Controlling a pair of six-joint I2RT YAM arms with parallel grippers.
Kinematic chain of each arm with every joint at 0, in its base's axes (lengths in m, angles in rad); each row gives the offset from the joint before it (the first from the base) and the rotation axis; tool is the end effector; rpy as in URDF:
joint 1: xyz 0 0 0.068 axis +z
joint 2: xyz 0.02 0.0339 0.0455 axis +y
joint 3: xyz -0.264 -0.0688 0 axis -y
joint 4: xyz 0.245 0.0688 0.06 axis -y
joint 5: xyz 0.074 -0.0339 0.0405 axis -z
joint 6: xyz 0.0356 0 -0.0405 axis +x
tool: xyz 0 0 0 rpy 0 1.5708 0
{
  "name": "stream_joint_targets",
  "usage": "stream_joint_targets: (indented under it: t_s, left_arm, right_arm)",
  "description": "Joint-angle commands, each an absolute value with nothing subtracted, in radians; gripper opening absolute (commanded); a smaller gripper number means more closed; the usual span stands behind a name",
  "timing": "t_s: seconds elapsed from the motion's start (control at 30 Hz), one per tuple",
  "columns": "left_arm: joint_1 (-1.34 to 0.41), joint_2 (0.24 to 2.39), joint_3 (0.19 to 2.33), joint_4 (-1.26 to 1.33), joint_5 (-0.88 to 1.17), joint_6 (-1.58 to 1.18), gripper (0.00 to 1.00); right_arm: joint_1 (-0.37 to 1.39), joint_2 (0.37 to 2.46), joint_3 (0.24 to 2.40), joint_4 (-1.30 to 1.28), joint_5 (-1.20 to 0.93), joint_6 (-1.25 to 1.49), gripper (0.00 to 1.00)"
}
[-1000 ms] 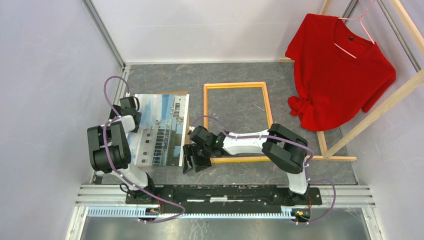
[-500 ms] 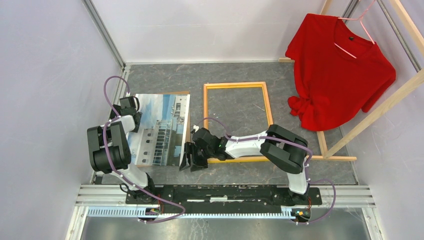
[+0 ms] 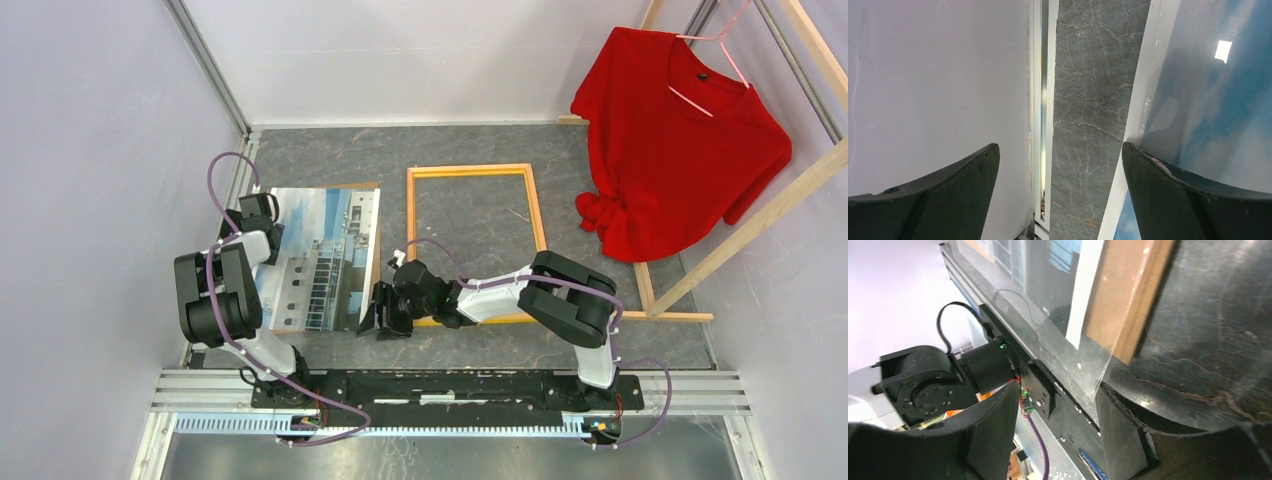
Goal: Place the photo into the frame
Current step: Pick up the photo frame item at the center of the board.
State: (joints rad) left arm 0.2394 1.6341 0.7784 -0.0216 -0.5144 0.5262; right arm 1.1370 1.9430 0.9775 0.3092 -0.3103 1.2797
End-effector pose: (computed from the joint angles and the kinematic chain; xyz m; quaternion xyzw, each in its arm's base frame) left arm 0.2968 0.0905 0.1506 0.0444 0.9126 0.3447 0.2155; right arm 0.1542 0.3587 0.1263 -0.0049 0.8891 0.4570 0.0250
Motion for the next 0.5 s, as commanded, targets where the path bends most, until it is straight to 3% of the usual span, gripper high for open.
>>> stream_joint_targets:
  t_s: [0.0, 0.17, 0.47]
  left_arm:
    - [0.218, 1.656, 0.731, -0.139, -0.373, 0.522, 0.99]
    - [0.217, 1.648, 0.728, -0.142, -0.377, 0.530, 0.99]
    - [0.218, 1.646, 0.725, -0.148, -0.377, 0.531, 0.99]
  right_arm:
    - [1.138, 1.858, 0.971, 0.487, -0.299, 1.293, 0.62]
    - [1.117, 1.809, 0.958, 0.610, -0.291, 1.288, 0.62]
    - [1.092, 1.861, 0.972, 0.550, -0.302, 1.284, 0.63]
